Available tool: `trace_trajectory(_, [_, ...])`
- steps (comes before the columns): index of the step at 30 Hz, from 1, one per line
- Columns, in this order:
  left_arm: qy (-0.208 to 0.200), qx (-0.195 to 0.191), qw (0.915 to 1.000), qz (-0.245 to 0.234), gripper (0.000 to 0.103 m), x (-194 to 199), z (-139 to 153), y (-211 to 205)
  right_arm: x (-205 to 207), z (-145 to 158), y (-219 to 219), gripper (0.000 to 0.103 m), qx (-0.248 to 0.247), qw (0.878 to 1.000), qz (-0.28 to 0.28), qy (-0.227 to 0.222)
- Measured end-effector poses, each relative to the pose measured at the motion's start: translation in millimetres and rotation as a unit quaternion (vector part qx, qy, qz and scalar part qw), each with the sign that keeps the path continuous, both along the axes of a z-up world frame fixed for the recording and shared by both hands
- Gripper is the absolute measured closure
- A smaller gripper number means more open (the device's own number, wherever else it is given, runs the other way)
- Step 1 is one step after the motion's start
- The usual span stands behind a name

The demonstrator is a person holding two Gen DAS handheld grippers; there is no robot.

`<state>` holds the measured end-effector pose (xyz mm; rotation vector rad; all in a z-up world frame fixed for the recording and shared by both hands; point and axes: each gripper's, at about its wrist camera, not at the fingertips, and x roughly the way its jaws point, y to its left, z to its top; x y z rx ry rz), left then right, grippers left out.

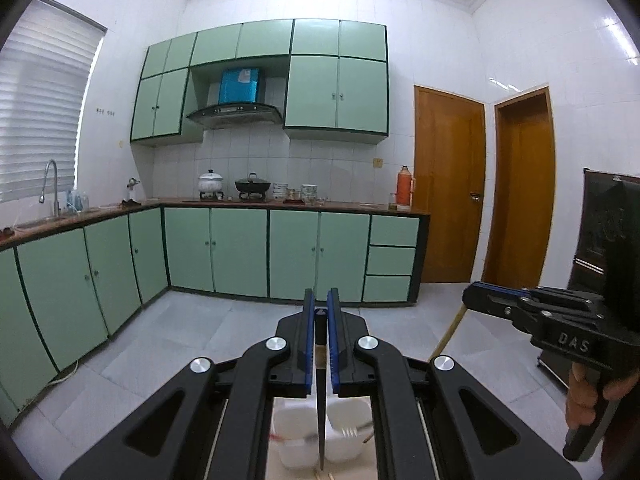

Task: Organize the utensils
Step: 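Lift both chopsticks and drop them into the white utensil holder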

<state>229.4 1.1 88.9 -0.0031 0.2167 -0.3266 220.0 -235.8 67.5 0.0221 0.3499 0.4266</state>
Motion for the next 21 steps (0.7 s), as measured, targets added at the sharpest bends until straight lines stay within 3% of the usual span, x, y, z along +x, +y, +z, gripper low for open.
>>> trace_trajectory(4, [-0.006,0.000,0.9999,0.010,0.097,31,2,-3,28,0,1,0.097,-0.010,1.000,-0.018,-0.004])
trace_trajectory(10, [-0.002,0.008,0.9996,0.026,0.097,68,-14,-14,65,-23,0,0.097,-0.001,0.999,-0.029,0.016])
trace_trajectory(21, [0.100,0.015,0.9947,0.019,0.096,108,-88,-14,94,-90,12,0.095,-0.011,0.996,-0.023,0.089])
